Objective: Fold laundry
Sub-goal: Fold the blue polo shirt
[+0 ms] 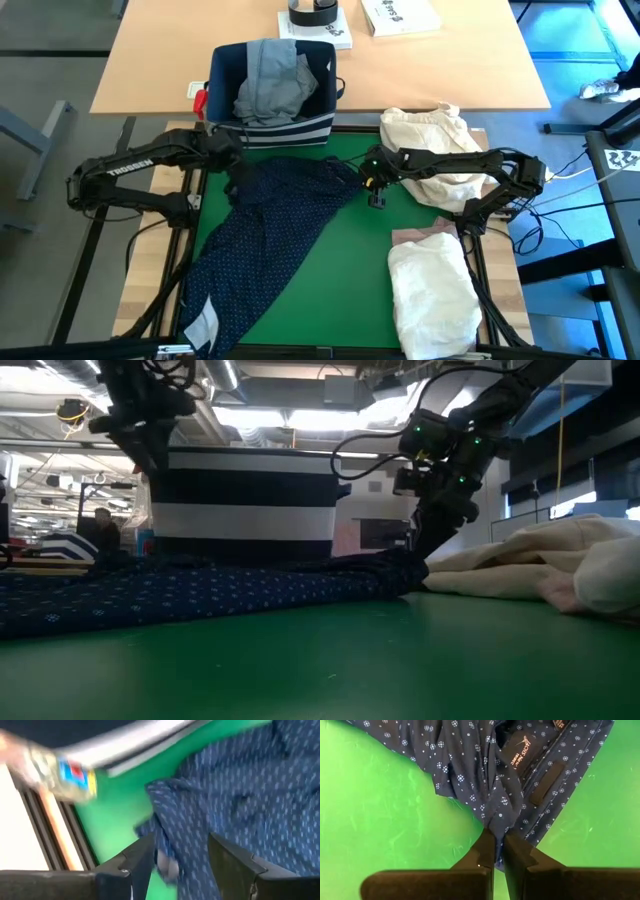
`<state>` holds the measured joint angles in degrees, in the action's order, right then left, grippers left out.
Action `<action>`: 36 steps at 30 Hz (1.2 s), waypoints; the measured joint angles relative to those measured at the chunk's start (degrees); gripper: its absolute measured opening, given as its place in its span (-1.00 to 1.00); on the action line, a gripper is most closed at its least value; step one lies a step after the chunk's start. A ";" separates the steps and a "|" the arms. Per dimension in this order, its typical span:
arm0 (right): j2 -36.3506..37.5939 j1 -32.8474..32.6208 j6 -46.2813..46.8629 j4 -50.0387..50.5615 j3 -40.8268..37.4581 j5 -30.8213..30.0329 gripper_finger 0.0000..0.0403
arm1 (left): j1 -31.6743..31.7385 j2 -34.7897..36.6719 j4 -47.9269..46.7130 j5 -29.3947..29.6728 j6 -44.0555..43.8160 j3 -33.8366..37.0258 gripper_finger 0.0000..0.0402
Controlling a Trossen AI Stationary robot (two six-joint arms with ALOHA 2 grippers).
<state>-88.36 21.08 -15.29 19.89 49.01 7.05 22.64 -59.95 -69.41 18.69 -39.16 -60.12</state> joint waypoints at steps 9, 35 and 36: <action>0.00 0.00 -0.23 -0.43 0.00 0.01 -0.89 | -2.13 -0.08 3.63 -13.72 -8.59 5.67 -0.11; 0.00 0.00 -1.70 -2.28 -0.02 0.03 -0.89 | -2.02 -3.95 34.38 -10.16 -15.86 30.93 -0.50; 0.00 0.00 -1.70 -2.26 -0.02 0.04 -0.89 | -2.04 -3.92 34.03 -9.22 -15.21 30.74 -0.61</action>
<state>-88.36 21.08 -16.99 17.63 48.99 7.09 20.60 -63.87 -35.37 9.47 -54.37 -29.38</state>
